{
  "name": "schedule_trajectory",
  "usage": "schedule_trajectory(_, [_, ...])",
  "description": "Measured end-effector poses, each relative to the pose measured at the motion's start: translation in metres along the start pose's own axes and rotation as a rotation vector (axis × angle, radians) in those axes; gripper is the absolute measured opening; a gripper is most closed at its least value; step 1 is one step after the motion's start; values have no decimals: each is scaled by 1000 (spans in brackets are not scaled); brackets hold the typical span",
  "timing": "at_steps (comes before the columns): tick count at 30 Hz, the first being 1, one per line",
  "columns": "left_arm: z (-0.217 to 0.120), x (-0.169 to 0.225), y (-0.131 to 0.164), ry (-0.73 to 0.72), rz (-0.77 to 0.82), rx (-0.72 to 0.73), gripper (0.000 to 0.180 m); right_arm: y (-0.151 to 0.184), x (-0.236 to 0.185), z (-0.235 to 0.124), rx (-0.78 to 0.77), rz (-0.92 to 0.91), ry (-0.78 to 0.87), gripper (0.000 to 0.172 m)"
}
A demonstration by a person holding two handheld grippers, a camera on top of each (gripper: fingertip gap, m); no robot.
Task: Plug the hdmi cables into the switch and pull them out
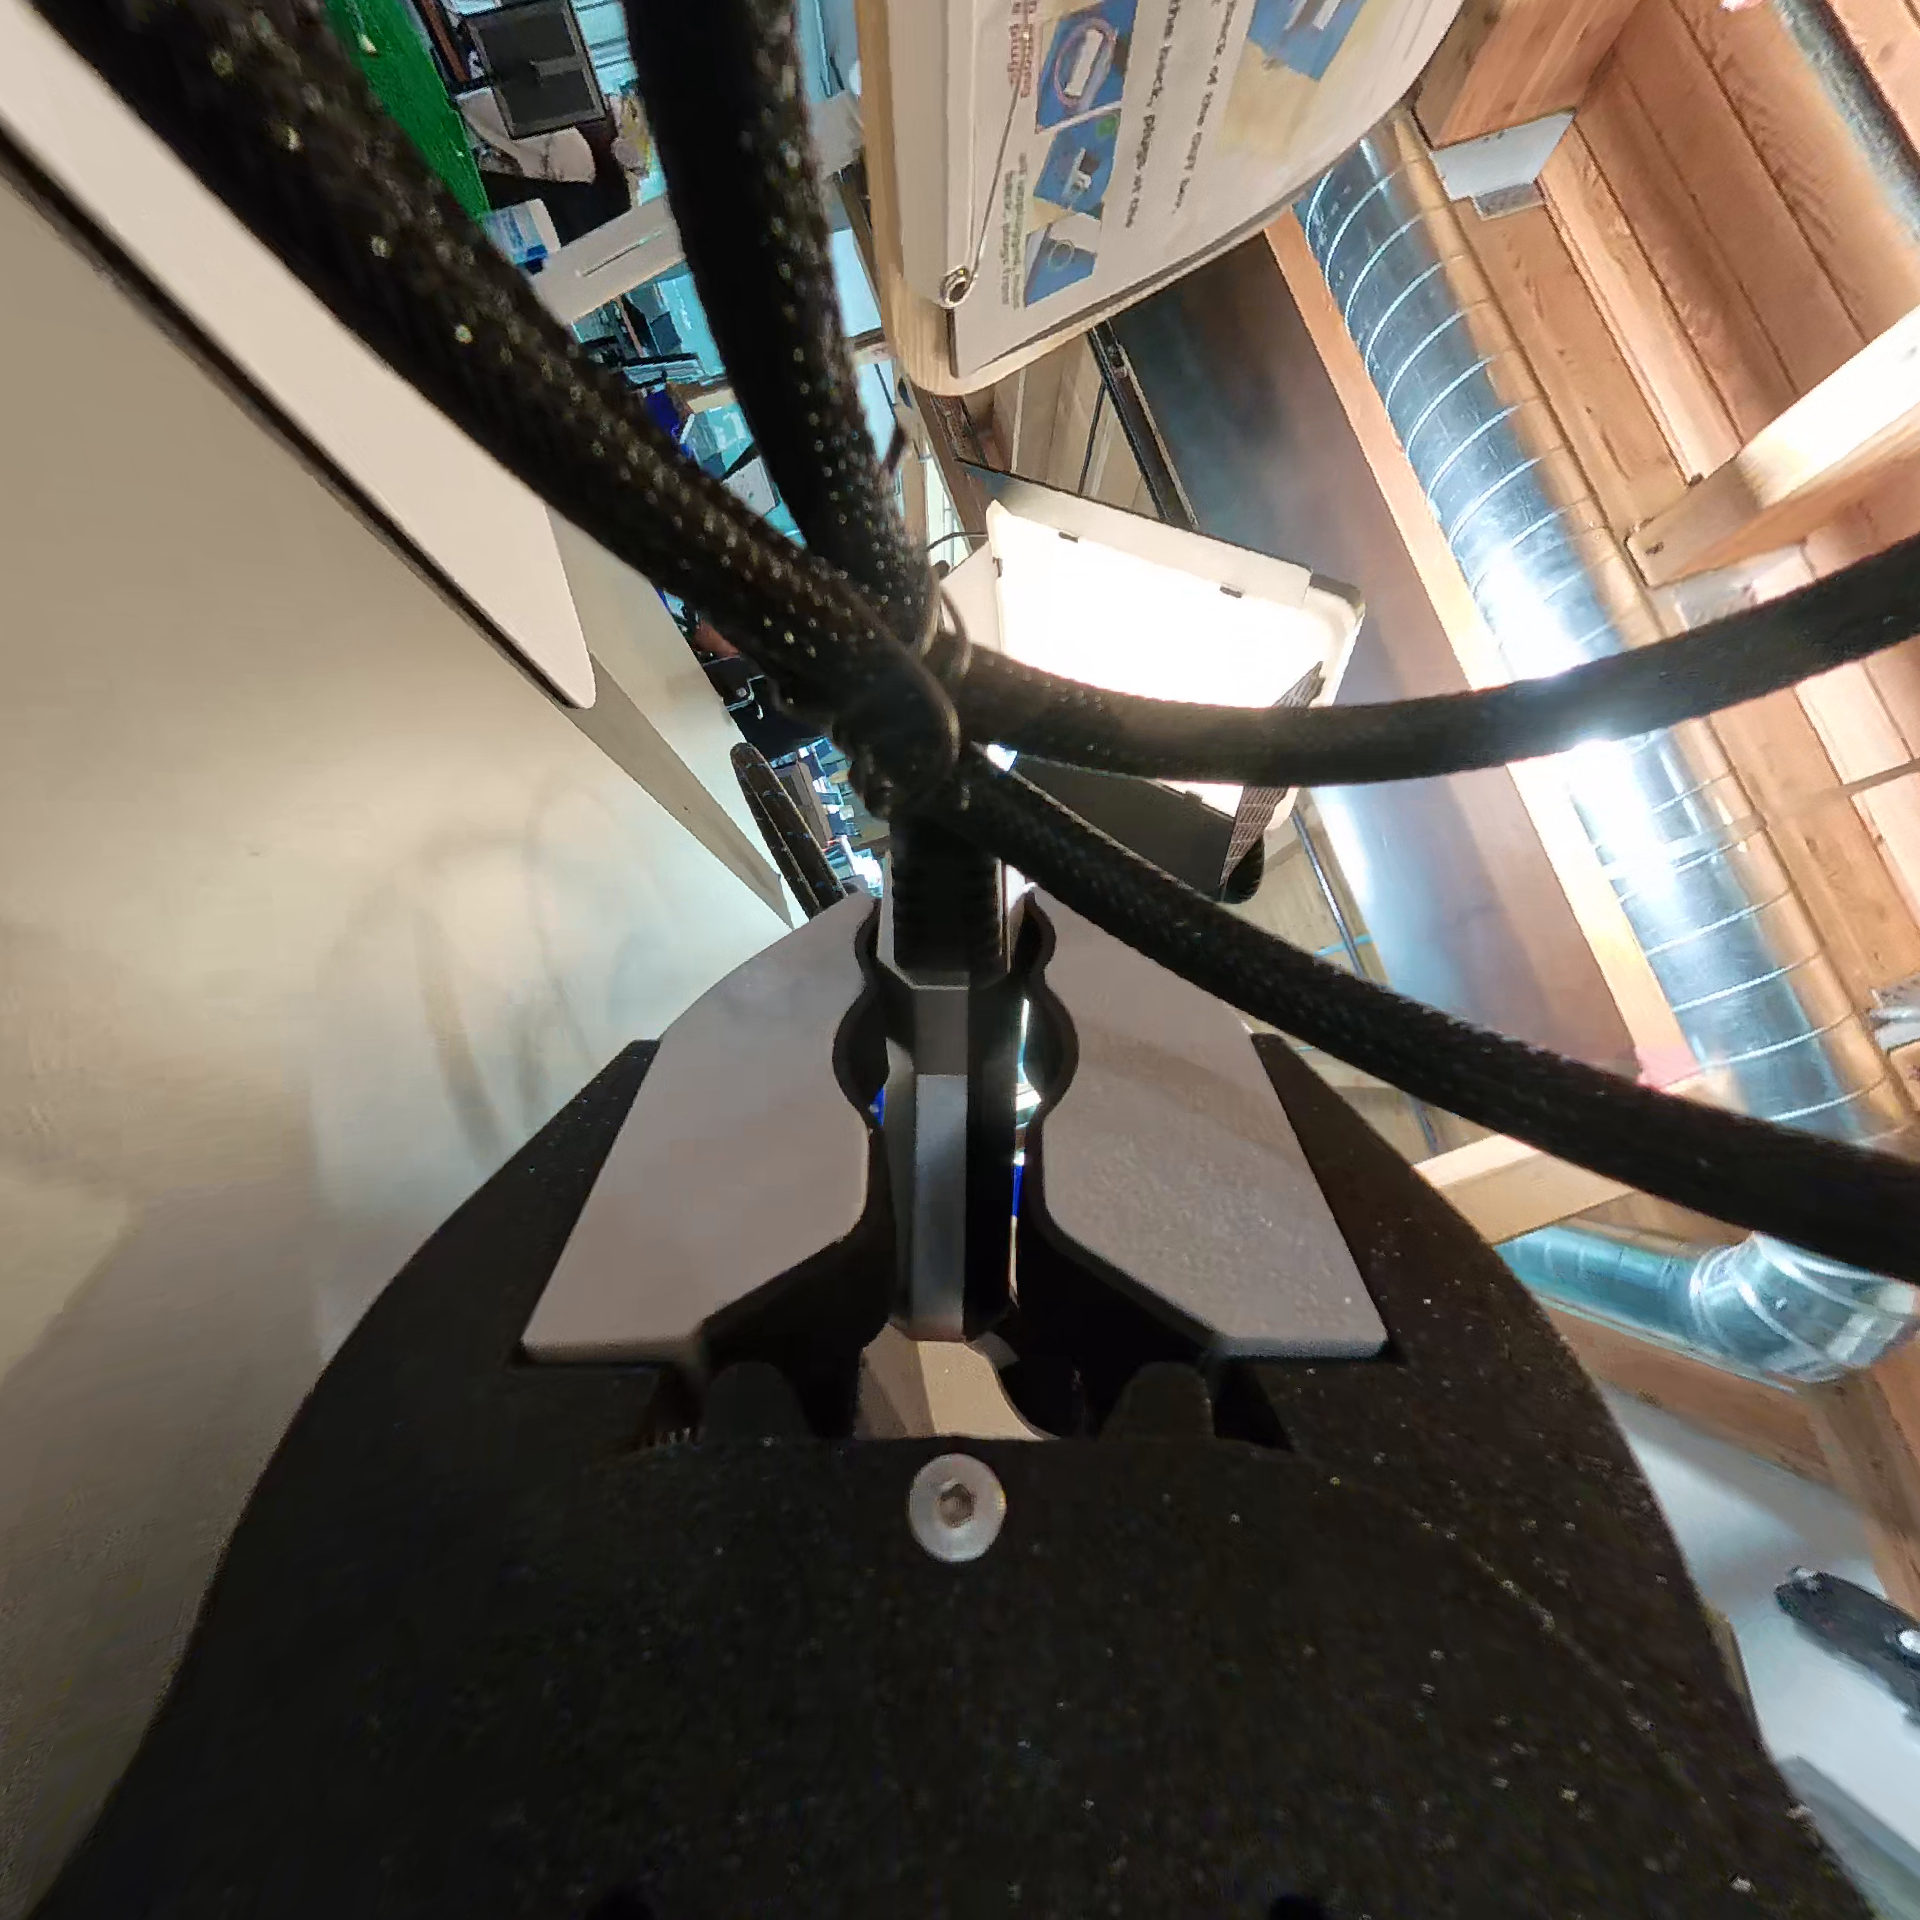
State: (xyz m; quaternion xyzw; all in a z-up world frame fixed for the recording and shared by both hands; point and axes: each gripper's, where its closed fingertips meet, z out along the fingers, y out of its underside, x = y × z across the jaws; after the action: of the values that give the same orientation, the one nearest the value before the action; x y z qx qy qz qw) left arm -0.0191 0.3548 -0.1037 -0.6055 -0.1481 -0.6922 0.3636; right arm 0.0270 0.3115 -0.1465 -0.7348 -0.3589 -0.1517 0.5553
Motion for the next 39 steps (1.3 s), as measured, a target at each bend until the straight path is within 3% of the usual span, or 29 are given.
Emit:
schedule_trajectory(14, [3,6,16,-24,202,-209,22,9,3,0,0,-57,-7,10])
schedule_trajectory(22, [2,6,17,-44,291,-250,21,6,7,-4,25,-43,3,10])
schedule_trajectory(29, [1,4,14,-43,265,-233,21,1,11,-7,56,-64,32,10])
schedule_trajectory(39, [-6,10,9,62,66,-224,22,-16,10,-18,141,-197,104,10])
